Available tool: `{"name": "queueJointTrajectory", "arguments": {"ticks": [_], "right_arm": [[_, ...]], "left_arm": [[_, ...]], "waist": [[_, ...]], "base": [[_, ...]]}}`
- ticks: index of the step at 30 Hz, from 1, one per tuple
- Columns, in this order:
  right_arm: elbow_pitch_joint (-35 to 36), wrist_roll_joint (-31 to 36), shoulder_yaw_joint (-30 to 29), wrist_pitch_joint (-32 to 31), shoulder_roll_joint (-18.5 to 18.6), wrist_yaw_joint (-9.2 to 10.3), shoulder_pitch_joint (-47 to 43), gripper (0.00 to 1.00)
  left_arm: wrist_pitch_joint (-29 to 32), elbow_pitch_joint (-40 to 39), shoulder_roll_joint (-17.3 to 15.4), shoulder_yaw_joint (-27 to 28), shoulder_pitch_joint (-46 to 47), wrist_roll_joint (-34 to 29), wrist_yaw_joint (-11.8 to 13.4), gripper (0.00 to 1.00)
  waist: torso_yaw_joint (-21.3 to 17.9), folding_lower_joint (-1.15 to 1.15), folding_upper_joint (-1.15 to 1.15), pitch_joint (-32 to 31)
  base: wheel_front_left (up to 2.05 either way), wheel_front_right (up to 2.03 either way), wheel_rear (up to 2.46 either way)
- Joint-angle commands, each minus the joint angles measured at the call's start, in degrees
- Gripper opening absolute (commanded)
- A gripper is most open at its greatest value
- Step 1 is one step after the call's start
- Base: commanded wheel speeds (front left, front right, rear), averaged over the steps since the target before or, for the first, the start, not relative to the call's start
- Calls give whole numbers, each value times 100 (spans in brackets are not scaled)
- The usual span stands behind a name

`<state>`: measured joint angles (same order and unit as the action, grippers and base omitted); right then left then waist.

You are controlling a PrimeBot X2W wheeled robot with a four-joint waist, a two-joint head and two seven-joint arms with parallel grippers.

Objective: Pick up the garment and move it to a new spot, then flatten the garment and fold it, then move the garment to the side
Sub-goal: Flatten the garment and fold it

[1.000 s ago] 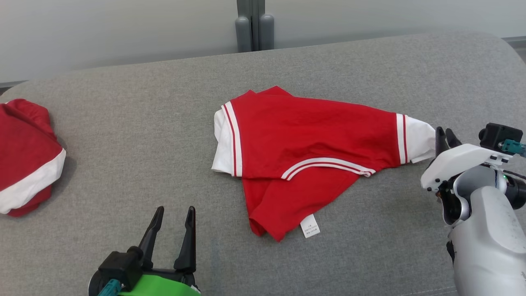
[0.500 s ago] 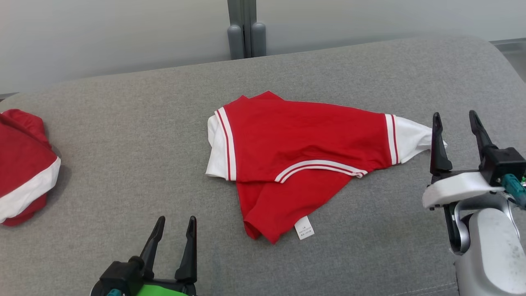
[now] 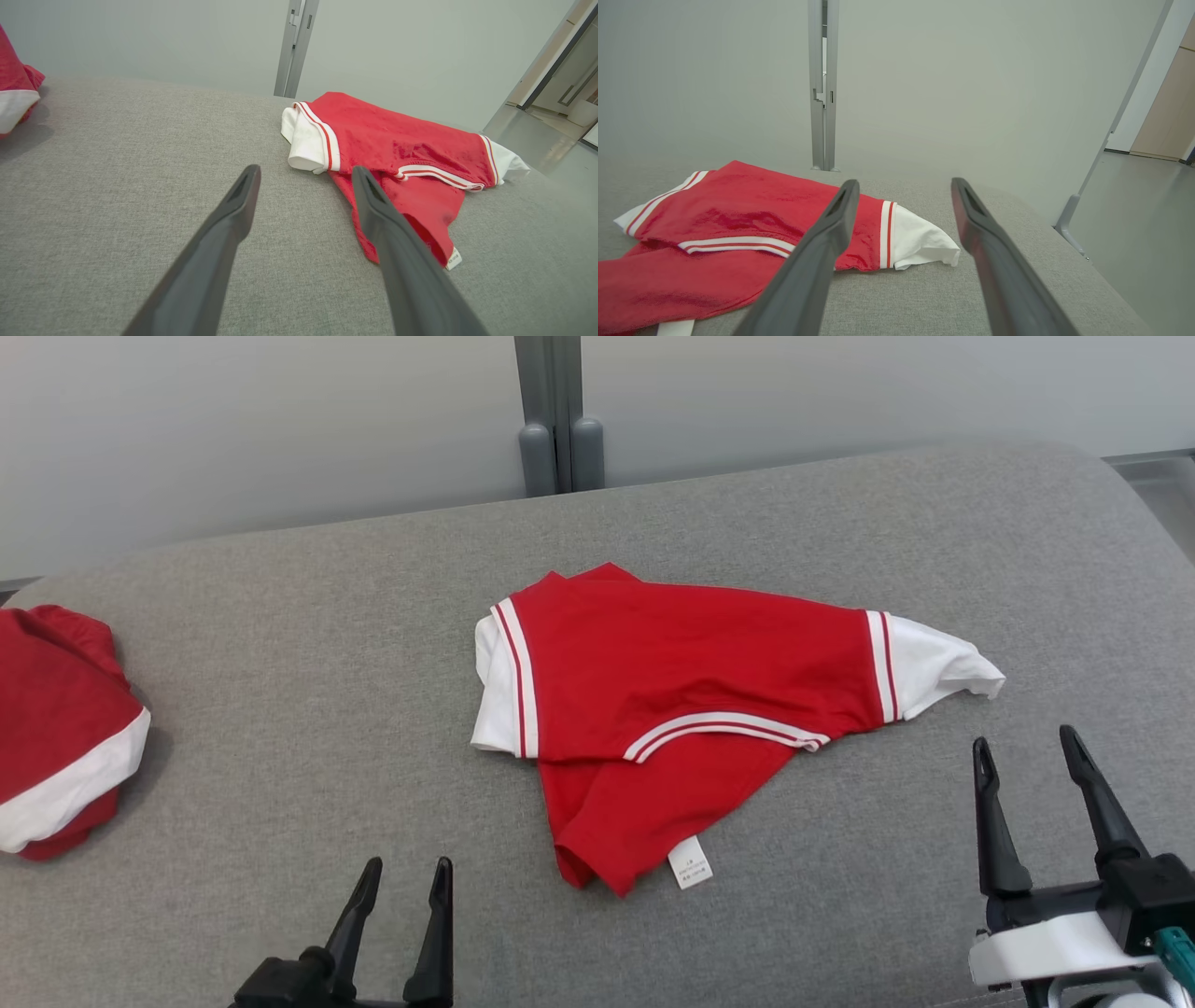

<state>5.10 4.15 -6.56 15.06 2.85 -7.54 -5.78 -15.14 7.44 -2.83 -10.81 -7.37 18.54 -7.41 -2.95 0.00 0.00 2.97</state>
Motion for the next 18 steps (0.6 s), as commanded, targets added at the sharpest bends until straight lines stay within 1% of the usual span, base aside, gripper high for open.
{"name": "queueJointTrajectory", "arguments": {"ticks": [1, 5, 9, 11, 13, 18], "right_arm": [[-12, -9, 26, 15, 9, 10, -126, 100], [-133, -61, 128, 16, 9, 10, -321, 100], [-202, -181, 207, 16, 9, 10, -327, 100], [-196, -216, 243, 16, 9, 10, -288, 100], [-200, -220, 291, 16, 9, 10, -242, 100], [-183, -244, 378, 16, 9, 10, -107, 100]], "left_arm": [[1, -18, -13, -10, -100, 1, -15, 100], [0, 5, -13, -97, -149, 4, -15, 100], [0, 60, -13, -183, -137, 30, -15, 100], [0, 126, -13, -324, -118, 128, -15, 100], [1, 239, -14, -644, -84, 342, -15, 100], [1, 685, -303, -1702, 337, 918, -8, 100]], "waist": [[-14, 0, 0, -45], [-13, 0, 0, -72], [-20, 0, 0, -60], [-30, 0, 0, -46], [-44, 0, 0, -29], [-113, 0, 0, 65]], "base": [[0, 0, 0], [0, 0, 0], [0, 0, 0], [0, 0, 0], [0, 0, 0], [0, 0, 0]]}}
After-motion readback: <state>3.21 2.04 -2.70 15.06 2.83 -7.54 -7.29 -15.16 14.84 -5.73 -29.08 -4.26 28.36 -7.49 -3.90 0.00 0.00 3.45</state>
